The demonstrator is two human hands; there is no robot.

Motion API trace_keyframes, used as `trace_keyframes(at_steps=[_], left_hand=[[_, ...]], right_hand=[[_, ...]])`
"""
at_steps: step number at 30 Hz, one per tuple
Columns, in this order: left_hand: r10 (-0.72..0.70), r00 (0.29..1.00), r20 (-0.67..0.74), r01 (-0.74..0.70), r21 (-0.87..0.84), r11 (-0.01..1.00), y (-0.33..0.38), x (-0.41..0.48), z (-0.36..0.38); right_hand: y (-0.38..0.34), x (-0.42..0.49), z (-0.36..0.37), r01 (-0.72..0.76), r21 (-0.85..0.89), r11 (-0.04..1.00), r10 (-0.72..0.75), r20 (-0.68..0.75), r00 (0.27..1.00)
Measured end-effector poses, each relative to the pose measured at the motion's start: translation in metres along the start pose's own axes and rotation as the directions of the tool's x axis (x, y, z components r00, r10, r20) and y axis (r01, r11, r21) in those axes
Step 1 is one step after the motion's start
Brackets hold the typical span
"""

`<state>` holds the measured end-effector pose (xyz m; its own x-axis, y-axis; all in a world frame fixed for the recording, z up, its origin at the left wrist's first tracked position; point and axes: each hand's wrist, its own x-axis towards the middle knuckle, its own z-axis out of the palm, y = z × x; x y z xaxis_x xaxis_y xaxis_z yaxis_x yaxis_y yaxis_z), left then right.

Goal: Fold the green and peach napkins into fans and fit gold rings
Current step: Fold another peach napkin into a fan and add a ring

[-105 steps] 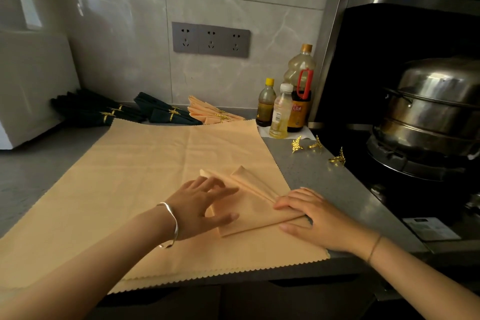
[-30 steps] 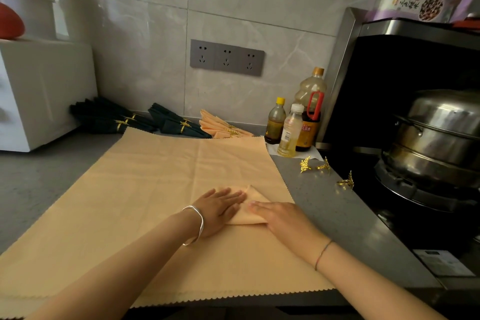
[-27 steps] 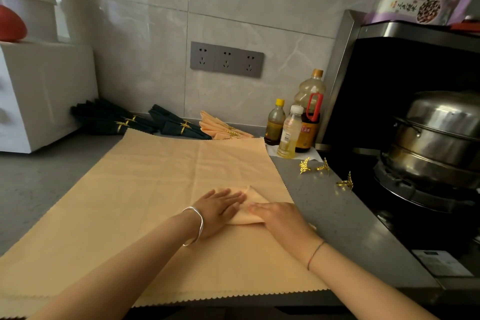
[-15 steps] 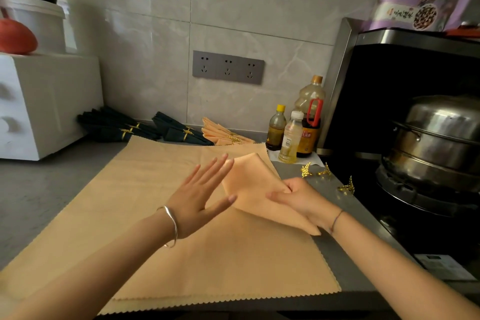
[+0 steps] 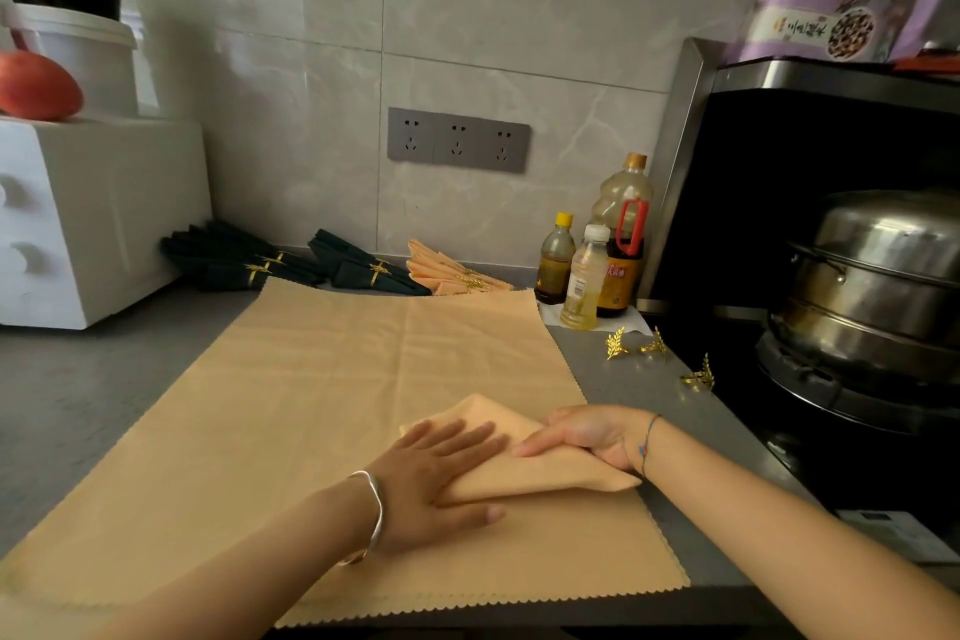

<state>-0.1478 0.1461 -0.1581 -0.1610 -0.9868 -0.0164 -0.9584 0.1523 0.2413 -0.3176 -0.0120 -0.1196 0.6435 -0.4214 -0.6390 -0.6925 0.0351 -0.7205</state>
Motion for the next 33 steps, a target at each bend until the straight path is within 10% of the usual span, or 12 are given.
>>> trace_keyframes(at_steps=[6, 12, 22, 33], left_hand=[[-0.061, 0.997, 0.051, 0.058, 0.056, 0.997, 0.004, 0.006, 0.000], [-0.056, 0.998, 0.035, 0.054, 0.048, 0.997, 0.005, 0.007, -0.002], [-0.061, 0.993, 0.098, 0.052, 0.087, 0.995, 0.010, 0.010, -0.012], [-0.157, 0.962, -0.223, 0.096, -0.262, 0.960, -0.024, 0.025, -0.023]], right_hand=[[0.007, -0.012, -0.005, 0.178, -0.151, 0.972, -0.213, -0.260, 0.942], [0.029, -0.044, 0.013, 0.358, -0.649, 0.671, -0.714, -0.434, 0.550], [0.061, -0.047, 0.030, 0.279, -0.881, 0.381, -0.807, -0.170, 0.565], [0.054, -0.038, 0.018, 0.328, -0.667, 0.669, -0.688, -0.388, 0.613]])
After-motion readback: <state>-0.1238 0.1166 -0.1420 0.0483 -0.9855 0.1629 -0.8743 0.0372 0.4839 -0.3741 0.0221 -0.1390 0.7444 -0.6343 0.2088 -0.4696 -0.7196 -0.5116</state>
